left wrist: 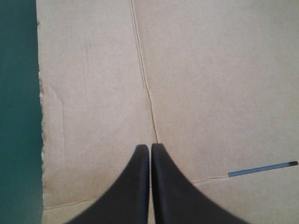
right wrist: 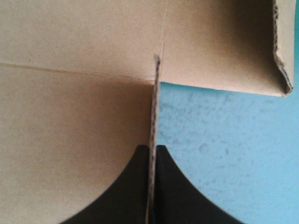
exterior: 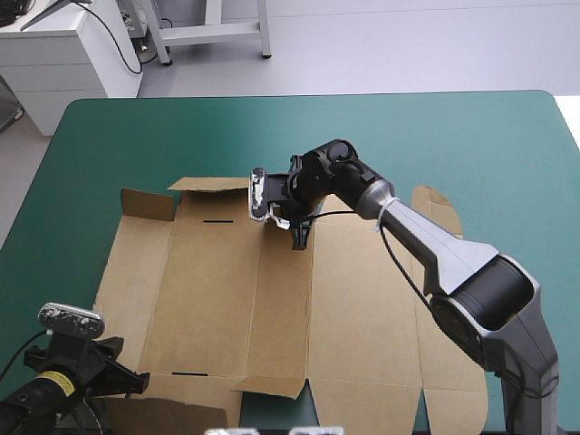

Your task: Fold the box

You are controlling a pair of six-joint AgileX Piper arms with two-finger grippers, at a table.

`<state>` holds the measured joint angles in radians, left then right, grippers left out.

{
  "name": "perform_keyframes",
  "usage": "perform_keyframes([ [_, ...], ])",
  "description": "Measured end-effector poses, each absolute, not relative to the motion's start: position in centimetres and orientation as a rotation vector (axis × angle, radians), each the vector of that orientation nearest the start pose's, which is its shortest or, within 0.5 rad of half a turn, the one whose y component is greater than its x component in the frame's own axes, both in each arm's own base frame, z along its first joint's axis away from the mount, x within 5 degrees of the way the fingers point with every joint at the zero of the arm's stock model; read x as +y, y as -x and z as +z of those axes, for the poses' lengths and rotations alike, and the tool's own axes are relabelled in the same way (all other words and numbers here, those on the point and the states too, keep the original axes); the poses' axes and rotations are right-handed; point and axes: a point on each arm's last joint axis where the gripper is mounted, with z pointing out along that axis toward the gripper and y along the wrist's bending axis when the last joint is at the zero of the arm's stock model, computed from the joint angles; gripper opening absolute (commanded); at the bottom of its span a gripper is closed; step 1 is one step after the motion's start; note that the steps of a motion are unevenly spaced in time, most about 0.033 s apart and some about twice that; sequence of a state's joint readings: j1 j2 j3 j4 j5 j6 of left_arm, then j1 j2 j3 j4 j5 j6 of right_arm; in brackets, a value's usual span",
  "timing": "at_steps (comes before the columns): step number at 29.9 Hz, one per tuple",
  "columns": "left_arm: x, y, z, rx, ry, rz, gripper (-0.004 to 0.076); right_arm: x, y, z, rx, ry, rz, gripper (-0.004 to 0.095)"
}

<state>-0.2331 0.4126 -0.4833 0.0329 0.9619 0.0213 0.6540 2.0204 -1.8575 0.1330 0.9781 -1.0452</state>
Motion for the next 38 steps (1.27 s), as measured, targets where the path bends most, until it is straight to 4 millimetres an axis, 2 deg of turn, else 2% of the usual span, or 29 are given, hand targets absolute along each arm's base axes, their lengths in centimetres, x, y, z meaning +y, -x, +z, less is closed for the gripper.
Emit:
perform_keyframes([
  [2, -1.2, -6.3, 26.7, 2.355, -0.311, -0.060, -0.0008, 28.8, -35.3, 28.6, 1.752, 1.918, 0.031, 0.0009],
  [4, -1.2, -6.3, 26.7, 2.355, -0.311, -0.060, -0.0008, 29.0, -35.2, 28.6, 1.743, 1.919, 0.025, 0.0079],
  [7, -1.2, -6.3, 26.7, 2.355, -0.310, -0.062, -0.0008, 29.4, -35.0, 28.6, 1.743, 1.908, -0.020, 0.0263],
  [11, -1.2, -6.3, 26.7, 2.355, -0.310, -0.062, -0.0008, 29.9, -34.8, 28.7, 1.734, 1.898, -0.109, 0.0441],
  [16, -1.2, -6.3, 26.7, 2.355, -0.311, -0.061, -0.0008, 30.1, -34.7, 28.8, 1.736, 1.879, -0.124, 0.0467],
  [19, -1.2, -6.3, 26.7, 2.355, -0.311, -0.061, -0.0008, 29.7, -34.8, 28.9, 1.805, 1.830, -0.153, 0.0467],
  [21, -1.2, -6.3, 26.7, 2.355, -0.311, -0.061, -0.0008, 29.1, -34.7, 29.3, 1.857, 1.798, -0.204, 0.0466],
  [27, -0.9, -6.4, 27.1, 2.349, -0.286, -0.019, -0.0008, 25.8, -33.4, 32.9, 2.025, 1.698, -0.381, 0.0466],
  [32, -0.4, -7.2, 29.9, 2.314, -0.209, 0.047, -0.0008, 22.9, -32.7, 36.4, 2.112, 1.494, -0.342, 0.0466],
  [38, -0.4, -10.0, 32.1, 2.368, -0.191, 0.150, -0.0007, 17.2, -32.9, 39.5, 2.276, 1.209, -0.250, 0.0462],
])
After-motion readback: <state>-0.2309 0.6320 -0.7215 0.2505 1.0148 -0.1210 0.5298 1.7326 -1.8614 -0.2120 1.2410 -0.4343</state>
